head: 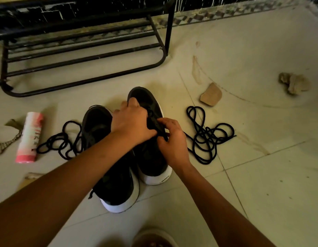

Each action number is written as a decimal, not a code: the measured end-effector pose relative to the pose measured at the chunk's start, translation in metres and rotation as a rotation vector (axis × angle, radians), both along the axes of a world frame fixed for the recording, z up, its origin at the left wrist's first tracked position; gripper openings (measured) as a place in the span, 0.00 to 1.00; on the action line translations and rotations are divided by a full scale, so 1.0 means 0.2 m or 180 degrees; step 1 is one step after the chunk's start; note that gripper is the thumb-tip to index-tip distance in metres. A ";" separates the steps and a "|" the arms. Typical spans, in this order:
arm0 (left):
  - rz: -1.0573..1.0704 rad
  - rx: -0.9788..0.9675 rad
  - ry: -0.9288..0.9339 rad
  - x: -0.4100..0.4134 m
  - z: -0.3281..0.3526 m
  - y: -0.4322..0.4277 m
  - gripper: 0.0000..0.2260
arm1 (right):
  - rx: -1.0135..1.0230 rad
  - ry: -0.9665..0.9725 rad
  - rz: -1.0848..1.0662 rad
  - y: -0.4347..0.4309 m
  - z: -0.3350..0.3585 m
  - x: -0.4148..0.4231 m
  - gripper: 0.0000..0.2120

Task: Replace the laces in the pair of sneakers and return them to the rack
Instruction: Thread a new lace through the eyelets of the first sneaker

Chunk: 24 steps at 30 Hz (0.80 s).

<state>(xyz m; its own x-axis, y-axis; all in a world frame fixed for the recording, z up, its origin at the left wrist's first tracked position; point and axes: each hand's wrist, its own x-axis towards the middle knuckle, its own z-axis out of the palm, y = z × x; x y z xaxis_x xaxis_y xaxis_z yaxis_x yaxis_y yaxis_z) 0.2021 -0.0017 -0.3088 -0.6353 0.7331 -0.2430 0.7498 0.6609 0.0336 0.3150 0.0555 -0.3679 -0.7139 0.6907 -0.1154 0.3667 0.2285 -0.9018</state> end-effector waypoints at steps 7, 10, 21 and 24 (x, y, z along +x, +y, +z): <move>0.0089 0.0748 -0.0508 0.01 -0.01 -0.06 0.07 | 0.0148 -0.0080 -0.0042 -0.01 0.00 -0.01 0.24; -0.0117 0.0623 -0.0910 -0.01 0.04 -0.10 0.06 | 0.0313 -0.0185 -0.0087 -0.03 -0.01 -0.03 0.25; -0.0237 0.0700 -0.1058 -0.04 0.08 -0.12 0.07 | 0.0312 -0.0174 0.0022 -0.01 -0.02 -0.02 0.25; -0.0249 0.0630 -0.0336 -0.02 0.04 -0.10 0.11 | 0.0153 -0.0054 -0.0003 0.00 -0.01 -0.01 0.24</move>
